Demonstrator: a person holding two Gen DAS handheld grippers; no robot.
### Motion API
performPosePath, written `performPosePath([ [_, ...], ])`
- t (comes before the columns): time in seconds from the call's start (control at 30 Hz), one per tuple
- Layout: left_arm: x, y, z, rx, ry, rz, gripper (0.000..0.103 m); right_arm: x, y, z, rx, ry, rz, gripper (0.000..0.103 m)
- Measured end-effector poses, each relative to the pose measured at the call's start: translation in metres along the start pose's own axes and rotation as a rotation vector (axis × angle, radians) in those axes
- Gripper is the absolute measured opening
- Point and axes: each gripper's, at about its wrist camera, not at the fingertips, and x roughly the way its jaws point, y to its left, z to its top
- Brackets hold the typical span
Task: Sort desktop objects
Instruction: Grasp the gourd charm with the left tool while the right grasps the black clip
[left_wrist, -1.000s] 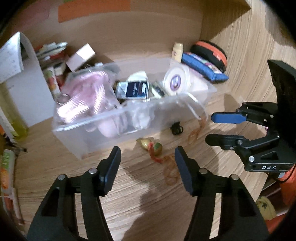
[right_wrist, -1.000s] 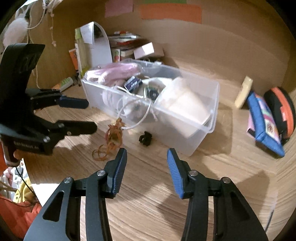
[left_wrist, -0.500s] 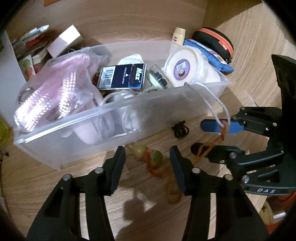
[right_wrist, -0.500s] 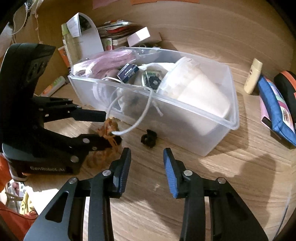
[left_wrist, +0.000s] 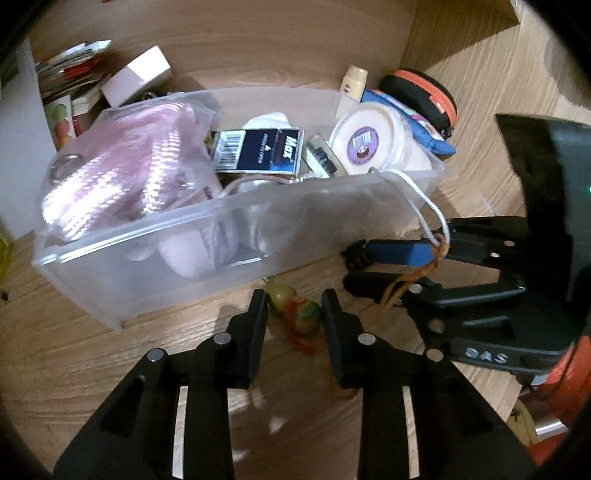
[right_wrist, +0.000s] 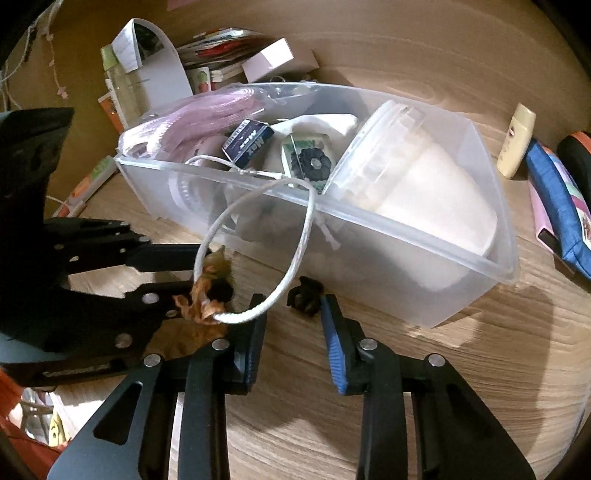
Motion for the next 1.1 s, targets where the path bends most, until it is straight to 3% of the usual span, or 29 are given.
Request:
performPosePath([
  [0.1, -0.009, 0.002, -0.003, 0.0, -0.026, 0.001, 0.029, 0.001, -0.001, 0.0, 0.017, -0.001, -0.003, 0.027],
  [0.2, -0.02, 0.004, -0.006, -0.004, -0.052, 0.001, 0.029, 0.003, -0.001, 0.002, 0.024, -0.003, -0.003, 0.018],
  [0.73, -0.071, 0.012, 0.002, -0.049, -0.172, 0.024, 0.029, -0.019, 0.0, -0.011, -0.001, -0.038, 0.021, 0.017],
  [1.1, -0.106, -0.006, 0.01, -0.035, -0.243, 0.015, 0.03, -0.072, -0.009, -0.024, 0.011, -0.143, -0.003, 0.017],
])
